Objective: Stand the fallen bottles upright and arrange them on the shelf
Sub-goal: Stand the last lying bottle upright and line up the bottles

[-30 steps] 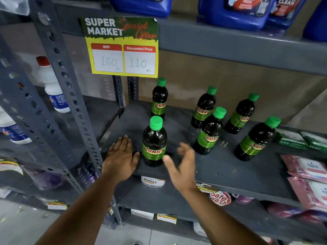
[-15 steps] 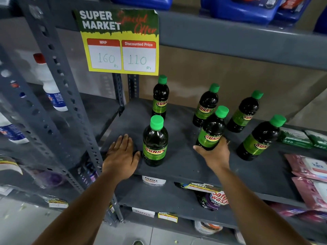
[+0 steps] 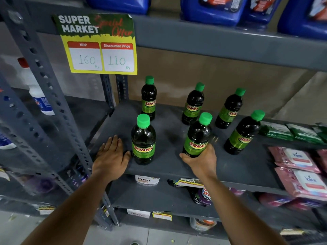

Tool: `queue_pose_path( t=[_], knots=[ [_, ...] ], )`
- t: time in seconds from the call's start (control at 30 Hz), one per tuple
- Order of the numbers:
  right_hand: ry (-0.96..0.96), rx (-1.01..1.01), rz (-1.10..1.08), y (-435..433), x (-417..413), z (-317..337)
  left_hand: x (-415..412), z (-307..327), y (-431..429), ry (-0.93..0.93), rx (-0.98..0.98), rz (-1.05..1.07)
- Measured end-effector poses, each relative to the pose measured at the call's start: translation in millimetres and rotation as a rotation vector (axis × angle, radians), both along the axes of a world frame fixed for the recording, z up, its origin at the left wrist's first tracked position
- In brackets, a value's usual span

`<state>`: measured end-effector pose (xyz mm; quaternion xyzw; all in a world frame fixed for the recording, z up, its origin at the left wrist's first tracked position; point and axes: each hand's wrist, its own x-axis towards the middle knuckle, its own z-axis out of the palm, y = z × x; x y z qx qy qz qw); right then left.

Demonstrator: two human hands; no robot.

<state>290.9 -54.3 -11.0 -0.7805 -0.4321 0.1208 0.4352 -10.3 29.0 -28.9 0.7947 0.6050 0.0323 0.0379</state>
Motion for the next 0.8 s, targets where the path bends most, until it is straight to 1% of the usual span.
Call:
queue_pose_path(
  t=[0.33, 0.4, 0.43, 0.47, 0.5, 0.53, 0.57, 0.6, 0.63, 0.7, 0.73, 0.8],
  knots=[
    [0.025, -0.009, 0.023, -23, -7, -7, 0, 4, -2, -0.027, 0.0, -0.001],
    [0.032, -0.025, 0.061, -25, -6, -6, 0, 4, -3, -0.03, 0.0, -0.004],
    [0.052, -0.005, 0.106, -26, -6, -4, 0, 5, -3, -0.029, -0.001, -0.006],
    [0.116, 0.057, 0.161, -28, -4, -3, 0, 5, -3, -0.027, -0.003, -0.006],
    [0.22, 0.166, 0.179, -30, -3, -3, 0, 5, -3, -0.026, -0.004, -0.007],
    [0.305, 0.287, 0.124, -34, 1, -4, 0, 5, -2, -0.026, -0.004, -0.008],
    [0.339, 0.392, 0.03, -41, 9, -5, 0, 5, -2, -0.028, -0.004, -0.007],
    [0.312, 0.452, -0.087, -46, 20, -3, 0, 4, -2, -0.033, -0.002, -0.005],
    [0.243, 0.453, -0.196, -51, 36, 0, 0, 3, -1, -0.039, 0.0, -0.004],
    [0.102, 0.392, -0.332, -53, 71, 6, 0, 3, -1, -0.042, 0.001, -0.005],
    [0.075, 0.372, -0.365, -50, 87, 7, 0, 2, 0, -0.038, 0.002, -0.005],
    [0.129, 0.302, -0.375, -39, 113, 11, -1, 2, 0, -0.027, 0.001, -0.004]
  ],
)
